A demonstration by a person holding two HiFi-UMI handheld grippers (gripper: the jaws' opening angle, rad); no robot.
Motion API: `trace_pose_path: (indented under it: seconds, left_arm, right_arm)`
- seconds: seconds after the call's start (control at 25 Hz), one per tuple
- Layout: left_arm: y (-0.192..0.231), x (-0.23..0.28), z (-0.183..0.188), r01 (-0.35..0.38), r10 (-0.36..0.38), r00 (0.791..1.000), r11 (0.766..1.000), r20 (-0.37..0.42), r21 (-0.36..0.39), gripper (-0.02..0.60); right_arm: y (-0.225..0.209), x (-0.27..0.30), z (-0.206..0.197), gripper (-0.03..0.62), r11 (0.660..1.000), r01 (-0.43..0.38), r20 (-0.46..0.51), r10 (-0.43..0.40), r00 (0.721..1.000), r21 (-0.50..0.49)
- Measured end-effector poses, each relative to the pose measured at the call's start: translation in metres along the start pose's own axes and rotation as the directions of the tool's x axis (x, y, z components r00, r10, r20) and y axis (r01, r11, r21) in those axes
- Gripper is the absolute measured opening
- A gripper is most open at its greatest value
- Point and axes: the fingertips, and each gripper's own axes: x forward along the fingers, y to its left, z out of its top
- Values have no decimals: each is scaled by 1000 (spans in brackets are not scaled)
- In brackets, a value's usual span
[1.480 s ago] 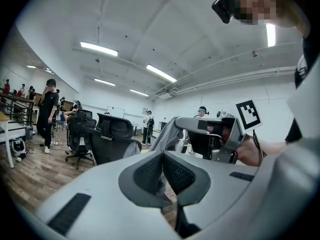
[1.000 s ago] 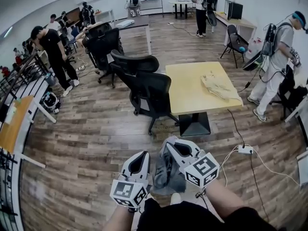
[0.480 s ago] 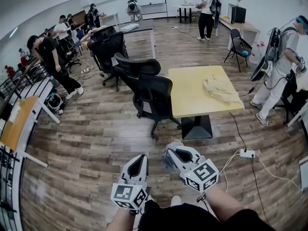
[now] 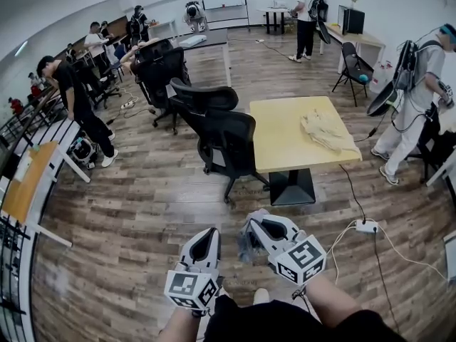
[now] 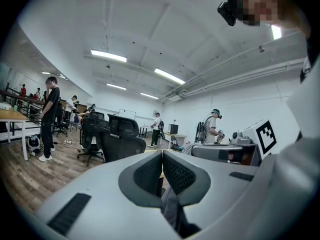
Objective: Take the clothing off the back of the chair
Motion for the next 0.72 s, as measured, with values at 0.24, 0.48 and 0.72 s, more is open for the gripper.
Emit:
trace_pose_path:
  seconds: [0.24, 0.48, 0.72]
  left_arm:
    - [-6, -4, -2, 4, -4, 1000, 1000, -3, 3, 18]
    - [-10, -7, -2, 1, -1, 1000, 1000, -3, 7, 18]
    - [-12, -10, -3, -5, 5, 1000, 1000, -3, 6, 18]
  right_arm:
    - [9, -8, -3, 21, 1000, -13, 0, 13, 1000, 1]
    - [11, -9, -3, 21, 1000, -17, 4, 17, 1000, -3]
    - [12, -10, -4, 21, 1000, -21, -5, 21, 1000, -16]
